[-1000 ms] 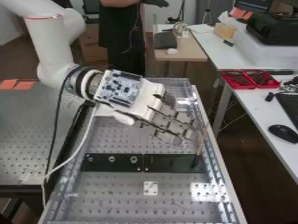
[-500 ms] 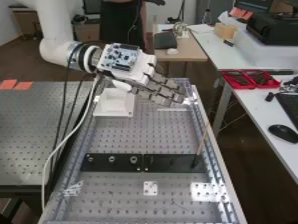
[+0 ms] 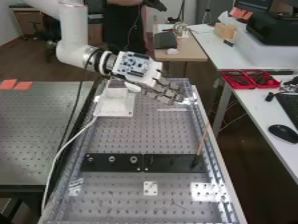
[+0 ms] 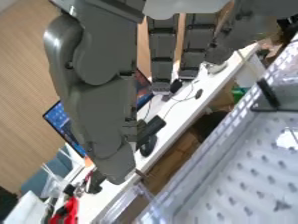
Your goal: Grab the drill bit and place it in the clear container
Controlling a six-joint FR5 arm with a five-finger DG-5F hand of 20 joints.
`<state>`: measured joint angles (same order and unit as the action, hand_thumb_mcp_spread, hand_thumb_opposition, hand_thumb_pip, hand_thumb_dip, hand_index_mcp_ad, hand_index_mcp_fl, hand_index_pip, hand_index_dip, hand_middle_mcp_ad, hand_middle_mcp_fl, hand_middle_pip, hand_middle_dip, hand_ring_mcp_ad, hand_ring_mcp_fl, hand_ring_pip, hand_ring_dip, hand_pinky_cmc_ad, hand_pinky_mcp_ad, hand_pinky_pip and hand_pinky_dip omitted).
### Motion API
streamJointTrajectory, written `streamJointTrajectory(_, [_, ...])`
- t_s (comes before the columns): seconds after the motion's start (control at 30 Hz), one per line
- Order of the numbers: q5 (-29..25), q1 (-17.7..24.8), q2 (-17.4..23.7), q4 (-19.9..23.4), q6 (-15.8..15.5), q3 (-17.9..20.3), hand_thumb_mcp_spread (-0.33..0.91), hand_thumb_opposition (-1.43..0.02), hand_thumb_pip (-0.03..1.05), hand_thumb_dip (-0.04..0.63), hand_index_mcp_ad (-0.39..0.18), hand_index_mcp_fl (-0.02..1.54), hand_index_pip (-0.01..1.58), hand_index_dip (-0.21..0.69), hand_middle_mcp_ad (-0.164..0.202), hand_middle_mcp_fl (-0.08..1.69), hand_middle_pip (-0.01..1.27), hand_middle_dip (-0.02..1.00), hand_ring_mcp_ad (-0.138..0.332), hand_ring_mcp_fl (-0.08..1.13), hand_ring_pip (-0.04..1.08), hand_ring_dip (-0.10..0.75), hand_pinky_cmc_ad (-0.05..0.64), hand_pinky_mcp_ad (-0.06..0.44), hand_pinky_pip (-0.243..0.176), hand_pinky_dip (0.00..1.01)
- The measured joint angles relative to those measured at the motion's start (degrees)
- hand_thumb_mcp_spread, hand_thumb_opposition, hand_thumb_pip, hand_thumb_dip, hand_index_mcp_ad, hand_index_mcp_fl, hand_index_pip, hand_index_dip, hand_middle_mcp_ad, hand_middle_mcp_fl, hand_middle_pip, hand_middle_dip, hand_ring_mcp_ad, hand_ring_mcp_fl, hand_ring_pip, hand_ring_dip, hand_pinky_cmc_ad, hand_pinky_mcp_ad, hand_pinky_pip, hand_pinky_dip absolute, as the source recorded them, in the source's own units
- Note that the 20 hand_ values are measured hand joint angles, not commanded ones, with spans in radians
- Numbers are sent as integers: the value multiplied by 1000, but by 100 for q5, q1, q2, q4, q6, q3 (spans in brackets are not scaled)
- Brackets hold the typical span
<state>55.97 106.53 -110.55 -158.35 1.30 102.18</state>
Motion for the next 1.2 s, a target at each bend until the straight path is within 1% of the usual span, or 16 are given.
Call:
streamJointTrajectory(0.17, [121, 75, -317, -18, 134, -188, 674, -1030, 417, 251, -119, 1101, 613, 401, 79, 340, 110, 250, 113, 176, 98, 87, 330, 82, -63, 152])
streamJointTrajectory(0.3, [201, 100, -464, -49, 186, -306, 674, -1030, 417, 251, -119, 1101, 613, 401, 75, 337, 110, 250, 113, 176, 98, 87, 330, 86, -63, 152])
streamJointTrajectory(0.4, [281, 121, -564, -90, 224, -395, 674, -1030, 417, 251, -119, 1101, 613, 401, 75, 347, 110, 253, 105, 176, 98, 87, 330, 87, -63, 152])
streamJointTrajectory(0.43, [300, 127, -591, -104, 237, -420, 674, -1030, 417, 251, -119, 1101, 613, 401, 75, 323, 108, 253, 105, 176, 101, 87, 330, 86, -63, 152])
streamJointTrajectory(0.57, [393, 154, -738, -192, 284, -577, 674, -1030, 417, 251, -119, 1101, 613, 401, 75, 330, 108, 253, 110, 176, 98, 87, 330, 98, -63, 152])
streamJointTrajectory(0.63, [460, 168, -780, -212, 288, -628, 674, -1030, 417, 251, -119, 1101, 613, 401, 75, 347, 108, 253, 110, 176, 98, 87, 330, 98, -63, 152])
streamJointTrajectory(0.77, [491, 228, -845, -269, 328, -752, 674, -1030, 417, 251, -119, 1101, 613, 401, 75, 328, 108, 253, 112, 176, 98, 87, 330, 96, -63, 152])
streamJointTrajectory(0.87, [557, 254, -859, -236, 310, -776, 674, -1030, 417, 251, -119, 1101, 613, 401, 75, 337, 108, 253, 113, 176, 98, 87, 330, 101, -63, 152])
streamJointTrajectory(0.9, [560, 260, -862, -235, 303, -784, 674, -1030, 417, 251, -119, 1101, 613, 401, 79, 342, 108, 253, 122, 176, 98, 87, 330, 103, -63, 152])
streamJointTrajectory(1.07, [524, 294, -879, -288, 266, -836, 674, -1030, 417, 251, -119, 1101, 613, 401, 79, 321, 108, 253, 122, 176, 101, 87, 330, 103, -63, 152])
streamJointTrajectory(1.2, [522, 296, -880, -273, 258, -826, 674, -1030, 417, 251, -119, 1101, 613, 401, 79, 344, 108, 253, 122, 175, 98, 87, 330, 103, -63, 152])
